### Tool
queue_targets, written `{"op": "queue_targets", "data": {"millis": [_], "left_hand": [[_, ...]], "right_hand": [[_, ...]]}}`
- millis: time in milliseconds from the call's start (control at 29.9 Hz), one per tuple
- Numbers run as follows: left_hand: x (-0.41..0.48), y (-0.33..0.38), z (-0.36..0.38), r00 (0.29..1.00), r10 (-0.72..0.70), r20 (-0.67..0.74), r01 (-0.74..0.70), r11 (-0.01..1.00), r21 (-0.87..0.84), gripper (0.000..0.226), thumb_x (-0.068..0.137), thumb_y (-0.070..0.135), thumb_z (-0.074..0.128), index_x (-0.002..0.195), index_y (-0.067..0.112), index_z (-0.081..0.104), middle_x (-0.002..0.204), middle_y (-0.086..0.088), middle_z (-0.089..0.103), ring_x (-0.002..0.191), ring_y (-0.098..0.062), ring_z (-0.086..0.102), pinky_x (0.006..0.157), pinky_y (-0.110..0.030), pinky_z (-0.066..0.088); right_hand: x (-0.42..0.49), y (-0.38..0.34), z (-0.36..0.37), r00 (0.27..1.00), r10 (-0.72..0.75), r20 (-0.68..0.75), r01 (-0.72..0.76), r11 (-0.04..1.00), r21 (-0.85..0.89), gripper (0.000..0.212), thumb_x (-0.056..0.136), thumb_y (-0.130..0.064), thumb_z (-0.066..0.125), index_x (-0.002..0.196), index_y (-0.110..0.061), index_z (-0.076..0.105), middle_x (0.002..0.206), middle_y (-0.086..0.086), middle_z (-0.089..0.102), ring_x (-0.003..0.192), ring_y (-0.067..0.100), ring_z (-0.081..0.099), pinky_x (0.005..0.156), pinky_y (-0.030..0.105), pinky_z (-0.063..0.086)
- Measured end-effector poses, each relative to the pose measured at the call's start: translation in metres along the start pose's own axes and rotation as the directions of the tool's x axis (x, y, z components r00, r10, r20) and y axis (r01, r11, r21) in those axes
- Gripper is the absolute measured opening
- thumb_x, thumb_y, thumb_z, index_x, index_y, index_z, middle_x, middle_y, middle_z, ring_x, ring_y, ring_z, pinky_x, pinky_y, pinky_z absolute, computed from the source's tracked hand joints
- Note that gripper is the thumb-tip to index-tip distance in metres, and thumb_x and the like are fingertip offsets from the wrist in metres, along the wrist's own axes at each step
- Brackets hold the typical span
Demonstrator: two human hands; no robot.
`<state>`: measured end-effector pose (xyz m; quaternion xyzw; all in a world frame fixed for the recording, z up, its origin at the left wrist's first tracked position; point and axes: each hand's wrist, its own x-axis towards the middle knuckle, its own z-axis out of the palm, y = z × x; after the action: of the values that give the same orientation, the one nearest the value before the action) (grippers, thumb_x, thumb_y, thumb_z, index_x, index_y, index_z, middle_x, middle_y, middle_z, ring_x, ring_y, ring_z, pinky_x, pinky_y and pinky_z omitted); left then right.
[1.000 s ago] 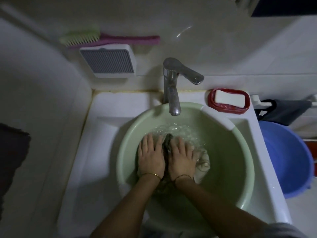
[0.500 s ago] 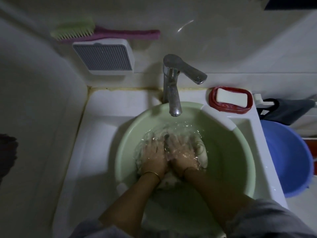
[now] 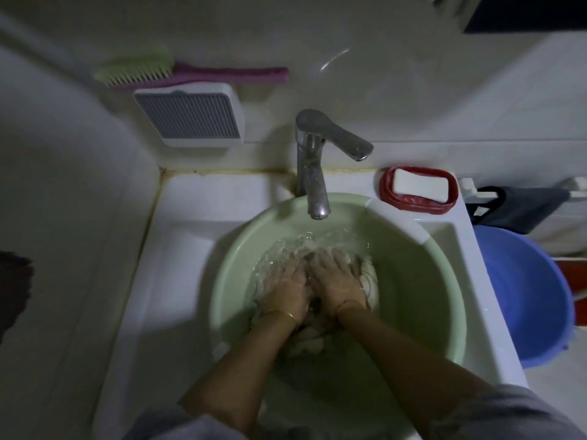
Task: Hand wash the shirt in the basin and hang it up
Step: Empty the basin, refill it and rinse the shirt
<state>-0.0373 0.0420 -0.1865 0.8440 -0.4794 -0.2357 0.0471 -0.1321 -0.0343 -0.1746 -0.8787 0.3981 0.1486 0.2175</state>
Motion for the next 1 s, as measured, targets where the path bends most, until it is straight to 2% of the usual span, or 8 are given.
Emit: {"op": "queue_targets", "data": {"millis": [134,267,401,568,668,769,902,1002], "left_hand": [[0.002,0.007,-0.042,0.989,-0.032,-0.142,0.014,0.992,-0.123,0.025,0.093,0.02,0.047,0.112,0.014,0.062,0.113,-0.013,0.061,0.107,-0.032,0.054,0.09,-0.038,0.042],[-0.018,0.014,-0.093,0.96,-0.016,-0.278,-0.025,0.99,-0.14,0.026,0.093,0.02,0.05,0.113,0.011,0.063,0.115,-0.019,0.053,0.11,-0.036,0.046,0.093,-0.038,0.036],[-0.04,0.032,-0.144,0.962,0.032,-0.27,-0.122,0.939,-0.323,0.023,0.091,0.019,0.054,0.11,0.015,0.066,0.112,-0.017,0.05,0.11,-0.033,0.046,0.097,-0.033,0.037],[-0.076,0.068,-0.199,0.915,0.258,-0.311,-0.372,0.838,-0.4,0.021,0.085,0.004,0.061,0.104,0.006,0.069,0.098,-0.006,0.061,0.093,-0.017,0.054,0.075,-0.014,0.034],[-0.096,0.075,-0.216,0.909,0.219,-0.354,-0.406,0.656,-0.636,0.028,0.081,-0.001,0.065,0.106,0.012,0.061,0.094,-0.001,0.06,0.091,-0.012,0.055,0.075,-0.013,0.043],[-0.103,0.059,-0.214,0.921,0.098,-0.376,-0.38,0.432,-0.818,0.053,0.08,-0.008,0.063,0.125,0.015,0.046,0.12,-0.004,0.054,0.119,-0.019,0.051,0.1,-0.029,0.044],[-0.104,0.021,-0.171,0.986,0.159,-0.054,-0.159,0.789,-0.594,0.105,0.073,0.017,0.078,0.15,0.021,0.008,0.154,0.002,0.019,0.141,-0.018,0.022,0.113,-0.036,0.029],[-0.105,0.012,-0.128,0.98,0.195,0.042,-0.148,0.854,-0.499,0.141,0.042,0.053,0.089,0.148,0.035,-0.003,0.152,0.007,0.019,0.141,-0.018,0.022,0.115,-0.043,0.028]], "right_hand": [[-0.009,-0.002,-0.04,0.951,0.236,-0.199,-0.121,0.879,0.46,0.026,0.097,-0.022,0.044,0.11,-0.01,0.062,0.113,0.014,0.064,0.104,0.03,0.059,0.09,0.038,0.047],[-0.048,-0.004,-0.093,0.936,0.283,-0.209,0.013,0.566,0.824,0.015,0.095,-0.009,0.042,0.103,-0.006,0.055,0.084,0.009,0.059,0.075,0.023,0.057,0.066,0.028,0.051],[-0.075,-0.013,-0.128,0.956,0.226,-0.189,0.126,0.265,0.956,0.015,0.083,-0.001,0.054,0.096,-0.008,0.054,0.086,0.01,0.06,0.082,0.026,0.057,0.075,0.041,0.049],[-0.097,-0.036,-0.145,0.972,-0.024,-0.235,0.23,0.333,0.915,0.052,0.073,0.003,0.073,0.118,-0.009,0.051,0.102,0.013,0.061,0.092,0.027,0.062,0.084,0.043,0.054],[-0.109,-0.043,-0.165,0.938,0.02,-0.345,0.309,0.399,0.863,0.027,0.077,-0.002,0.073,0.102,-0.001,0.064,0.089,0.012,0.068,0.082,0.025,0.065,0.081,0.043,0.054],[-0.124,-0.049,-0.184,0.948,0.087,-0.307,0.283,0.213,0.935,0.005,0.082,0.001,0.067,0.081,-0.003,0.064,0.076,0.011,0.066,0.069,0.025,0.063,0.074,0.04,0.055],[-0.134,-0.068,-0.209,0.968,0.17,-0.186,0.199,-0.063,0.978,0.007,0.087,-0.001,0.06,0.079,-0.002,0.058,0.069,0.013,0.062,0.063,0.024,0.059,0.057,0.032,0.054],[-0.144,-0.084,-0.234,0.988,0.127,-0.089,0.114,-0.207,0.972,0.016,0.091,-0.009,0.055,0.104,-0.002,0.058,0.088,0.014,0.06,0.069,0.022,0.058,0.061,0.031,0.051]]}}
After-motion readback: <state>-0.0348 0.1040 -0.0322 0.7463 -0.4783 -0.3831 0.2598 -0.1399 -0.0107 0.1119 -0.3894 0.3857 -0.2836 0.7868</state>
